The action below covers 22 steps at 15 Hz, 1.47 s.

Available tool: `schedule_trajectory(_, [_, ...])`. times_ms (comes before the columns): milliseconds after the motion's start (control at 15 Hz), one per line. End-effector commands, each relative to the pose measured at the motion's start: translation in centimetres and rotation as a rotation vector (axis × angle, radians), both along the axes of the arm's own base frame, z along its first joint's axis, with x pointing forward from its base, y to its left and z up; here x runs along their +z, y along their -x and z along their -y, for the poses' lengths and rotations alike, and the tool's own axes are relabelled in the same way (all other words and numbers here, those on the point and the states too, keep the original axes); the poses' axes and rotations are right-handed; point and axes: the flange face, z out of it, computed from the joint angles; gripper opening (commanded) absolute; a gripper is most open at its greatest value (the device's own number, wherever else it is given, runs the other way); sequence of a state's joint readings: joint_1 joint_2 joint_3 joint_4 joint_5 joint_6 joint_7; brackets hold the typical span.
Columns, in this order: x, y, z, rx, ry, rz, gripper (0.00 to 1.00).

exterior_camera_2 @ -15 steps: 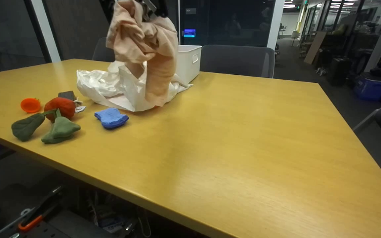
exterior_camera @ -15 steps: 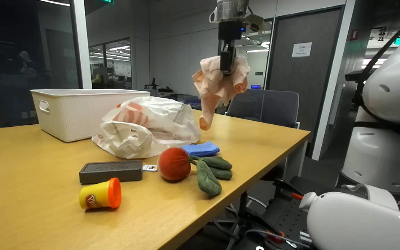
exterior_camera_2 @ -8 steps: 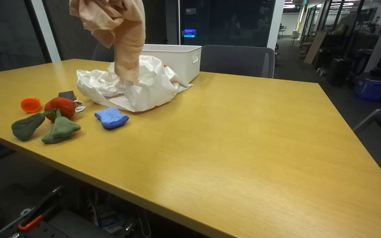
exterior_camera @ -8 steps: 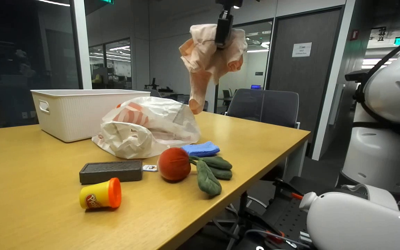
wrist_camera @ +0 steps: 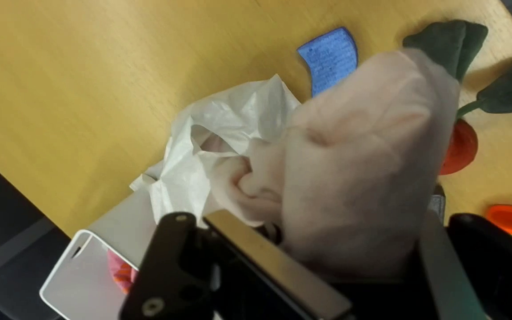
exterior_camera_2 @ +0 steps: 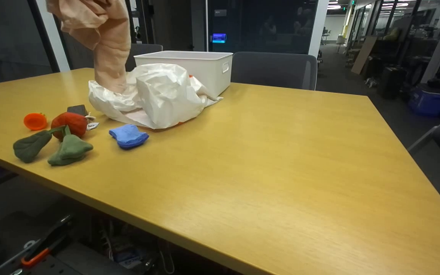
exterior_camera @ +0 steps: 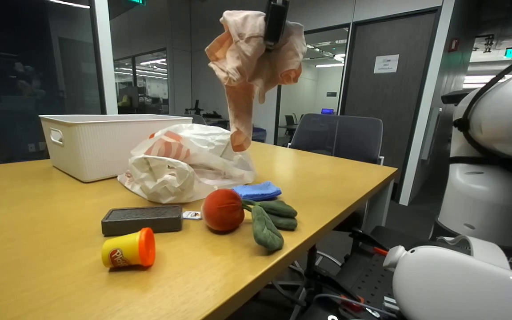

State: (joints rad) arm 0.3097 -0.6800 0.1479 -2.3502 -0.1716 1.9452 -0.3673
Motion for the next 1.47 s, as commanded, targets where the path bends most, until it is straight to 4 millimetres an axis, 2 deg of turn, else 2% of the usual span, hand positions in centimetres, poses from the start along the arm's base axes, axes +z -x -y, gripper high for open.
schedule_trajectory(0, [-0.3, 0.5, -4.4, 0.09, 0.017, 0.011, 0.1])
schedule_trajectory(267, [-3.9, -0.5, -7.7, 0.138, 0.07, -0.036, 0.1])
schedule_trajectory(533, [-8.4, -3.1, -9.6, 0.142, 0.127, -0.108, 0.09])
schedule_trajectory(600, [-9.6, -5.4, -8.2, 0.142, 0.151, -0.122, 0.09])
schedule_trajectory(733, [-11.6, -7.5, -7.3, 0.135, 0.218, -0.122, 0.09])
schedule_trajectory(1000, [-14.2, -11.6, -4.6, 0.132, 0.335, -0.121, 0.1])
schedule_trajectory(1133, [-15.8, -12.9, -4.0, 0.144, 0.33, -0.167, 0.09])
schedule_trajectory(1400, [-17.9, -14.2, -4.1, 0.189, 0.305, -0.233, 0.12])
